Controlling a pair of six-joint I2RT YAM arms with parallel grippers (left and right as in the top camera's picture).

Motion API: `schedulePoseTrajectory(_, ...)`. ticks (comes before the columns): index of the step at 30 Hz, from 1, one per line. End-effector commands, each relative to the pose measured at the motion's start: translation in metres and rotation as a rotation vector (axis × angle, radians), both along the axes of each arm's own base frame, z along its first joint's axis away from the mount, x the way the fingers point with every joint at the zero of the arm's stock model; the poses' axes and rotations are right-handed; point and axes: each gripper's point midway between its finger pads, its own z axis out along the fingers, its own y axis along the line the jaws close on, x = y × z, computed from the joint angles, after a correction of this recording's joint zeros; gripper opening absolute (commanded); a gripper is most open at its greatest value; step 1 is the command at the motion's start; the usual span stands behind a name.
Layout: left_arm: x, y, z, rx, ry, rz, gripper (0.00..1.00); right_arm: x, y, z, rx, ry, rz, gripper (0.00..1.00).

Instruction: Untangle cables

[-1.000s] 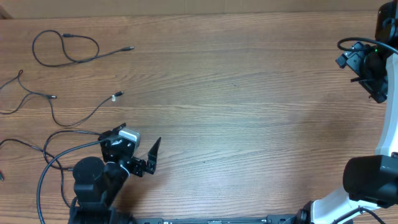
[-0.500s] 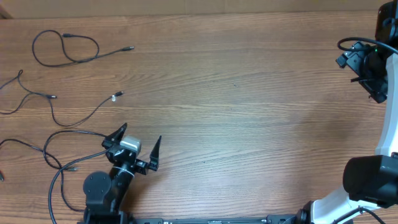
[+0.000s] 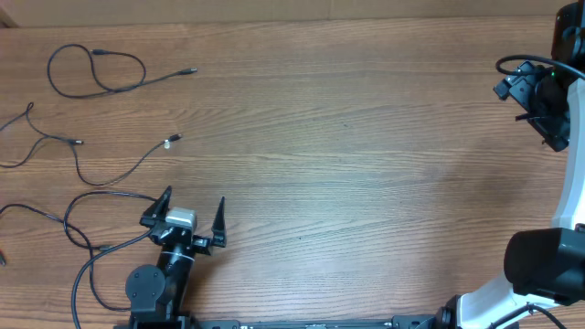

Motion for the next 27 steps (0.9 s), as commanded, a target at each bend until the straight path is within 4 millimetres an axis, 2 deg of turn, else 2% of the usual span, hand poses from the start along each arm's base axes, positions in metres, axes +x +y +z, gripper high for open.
schedulePoseTrajectory(1, 0.002, 0.017, -0.003, -0.012, 0.007, 0.097, 1.0, 0.0, 0.0, 0.0, 0.0, 0.001, 0.002, 1.0)
schedulePoseTrajectory(7, 0.002, 0.044, -0.004, -0.085, 0.015, 0.263, 1.0, 0.0, 0.0, 0.0, 0.0, 0.0, 0.002, 1.0)
schedulePoseTrajectory(11, 0.001, 0.048, -0.003, -0.085, 0.011, 0.287, 1.0, 0.0, 0.0, 0.0, 0.0, 0.0, 0.003, 1.0)
schedulePoseTrajectory(27, 0.002, 0.041, -0.004, -0.064, 0.013, 0.244, 1.0, 0.0, 0.0, 0.0, 0.0, 0.001, 0.003, 1.0)
